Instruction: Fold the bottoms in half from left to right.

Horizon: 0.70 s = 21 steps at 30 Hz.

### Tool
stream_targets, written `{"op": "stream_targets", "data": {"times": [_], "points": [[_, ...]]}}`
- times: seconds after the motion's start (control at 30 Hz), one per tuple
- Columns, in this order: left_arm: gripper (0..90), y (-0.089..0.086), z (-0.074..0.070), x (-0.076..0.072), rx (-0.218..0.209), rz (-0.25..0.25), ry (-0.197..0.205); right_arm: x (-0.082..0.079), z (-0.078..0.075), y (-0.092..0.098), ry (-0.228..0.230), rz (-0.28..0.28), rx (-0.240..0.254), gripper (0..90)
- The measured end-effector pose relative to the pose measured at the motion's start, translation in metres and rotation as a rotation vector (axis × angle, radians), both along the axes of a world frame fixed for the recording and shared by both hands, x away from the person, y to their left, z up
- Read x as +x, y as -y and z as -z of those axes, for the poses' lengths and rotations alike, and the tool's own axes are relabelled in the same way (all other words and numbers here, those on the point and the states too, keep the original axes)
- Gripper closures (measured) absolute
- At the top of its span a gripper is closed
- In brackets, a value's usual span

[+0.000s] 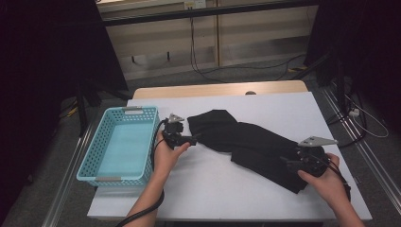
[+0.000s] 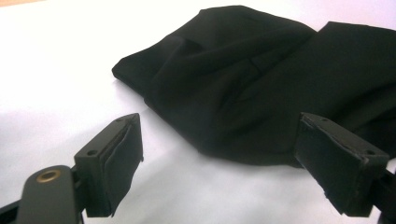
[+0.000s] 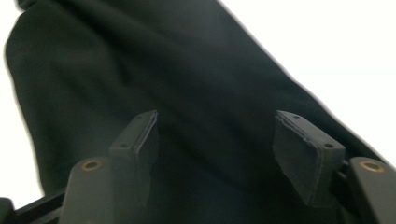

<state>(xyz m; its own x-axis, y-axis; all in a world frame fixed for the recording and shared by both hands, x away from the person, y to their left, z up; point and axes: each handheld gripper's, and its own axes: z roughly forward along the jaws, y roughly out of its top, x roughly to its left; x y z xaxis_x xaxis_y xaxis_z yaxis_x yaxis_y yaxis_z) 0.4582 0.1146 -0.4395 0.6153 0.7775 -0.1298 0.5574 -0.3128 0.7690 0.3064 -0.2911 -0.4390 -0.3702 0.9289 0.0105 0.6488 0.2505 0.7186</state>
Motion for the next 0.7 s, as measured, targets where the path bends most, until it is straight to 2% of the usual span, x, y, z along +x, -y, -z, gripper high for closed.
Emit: {"op": "stream_targets", "data": {"times": [0.13,0.23,0.27,0.37,0.43,0.53,0.57,0.63,0.7], "points": [[15.9,0.000,0.001,0.007,0.029,-0.004,-0.009,-0.001,-0.001,-0.009,0.008,-0.026,-0.008,30.1],[16.9,0.000,0.004,0.015,0.022,-0.024,-0.016,-0.002,-0.002,-0.012,0.011,-0.037,-0.004,29.7],[17.6,-0.001,0.005,0.022,0.042,-0.053,-0.018,-0.002,-0.002,-0.013,0.013,-0.040,0.000,28.5],[24.2,-0.002,0.004,0.033,0.023,-0.073,-0.030,-0.002,-0.002,-0.015,0.013,-0.050,0.002,28.4],[30.3,-0.002,0.004,0.038,0.026,-0.077,-0.037,-0.003,-0.002,-0.016,0.014,-0.056,0.001,28.3],[33.6,-0.002,0.006,0.043,0.034,-0.085,-0.035,-0.003,-0.002,-0.017,0.015,-0.060,0.004,28.2],[38.7,-0.001,0.009,0.048,0.043,-0.092,-0.050,-0.003,-0.003,-0.018,0.017,-0.065,0.004,28.1],[42.7,-0.001,0.011,0.050,0.036,-0.095,-0.065,-0.003,-0.003,-0.019,0.018,-0.067,0.007,28.1],[44.7,0.001,0.017,0.054,0.060,-0.094,-0.085,-0.003,-0.004,-0.020,0.018,-0.072,0.015,28.1]]}}
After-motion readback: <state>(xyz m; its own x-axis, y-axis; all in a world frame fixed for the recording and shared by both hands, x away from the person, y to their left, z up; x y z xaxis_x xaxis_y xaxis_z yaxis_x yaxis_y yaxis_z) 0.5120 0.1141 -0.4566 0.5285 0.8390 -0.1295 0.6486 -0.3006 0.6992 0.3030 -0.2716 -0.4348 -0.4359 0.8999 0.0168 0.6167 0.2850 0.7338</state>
